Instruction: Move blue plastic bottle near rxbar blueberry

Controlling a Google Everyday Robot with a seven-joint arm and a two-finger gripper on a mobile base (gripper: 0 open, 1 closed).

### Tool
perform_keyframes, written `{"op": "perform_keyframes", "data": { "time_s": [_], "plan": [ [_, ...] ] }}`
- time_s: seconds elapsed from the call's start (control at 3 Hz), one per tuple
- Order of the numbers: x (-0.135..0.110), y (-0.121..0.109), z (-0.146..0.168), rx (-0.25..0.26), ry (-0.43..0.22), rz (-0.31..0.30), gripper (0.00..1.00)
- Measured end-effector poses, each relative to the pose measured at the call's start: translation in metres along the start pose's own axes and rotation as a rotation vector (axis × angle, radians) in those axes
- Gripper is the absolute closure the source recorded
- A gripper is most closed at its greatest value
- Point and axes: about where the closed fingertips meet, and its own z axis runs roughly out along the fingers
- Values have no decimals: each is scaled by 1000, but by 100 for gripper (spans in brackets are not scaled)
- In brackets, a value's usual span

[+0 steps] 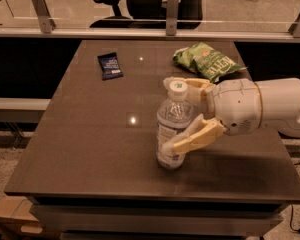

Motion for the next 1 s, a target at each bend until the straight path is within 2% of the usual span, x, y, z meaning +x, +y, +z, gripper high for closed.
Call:
{"op": "perform_keyframes", "data": {
  "time_s": [1.0],
  "plan": [
    [-6,4,6,-12,3,-12,86]
  ]
}}
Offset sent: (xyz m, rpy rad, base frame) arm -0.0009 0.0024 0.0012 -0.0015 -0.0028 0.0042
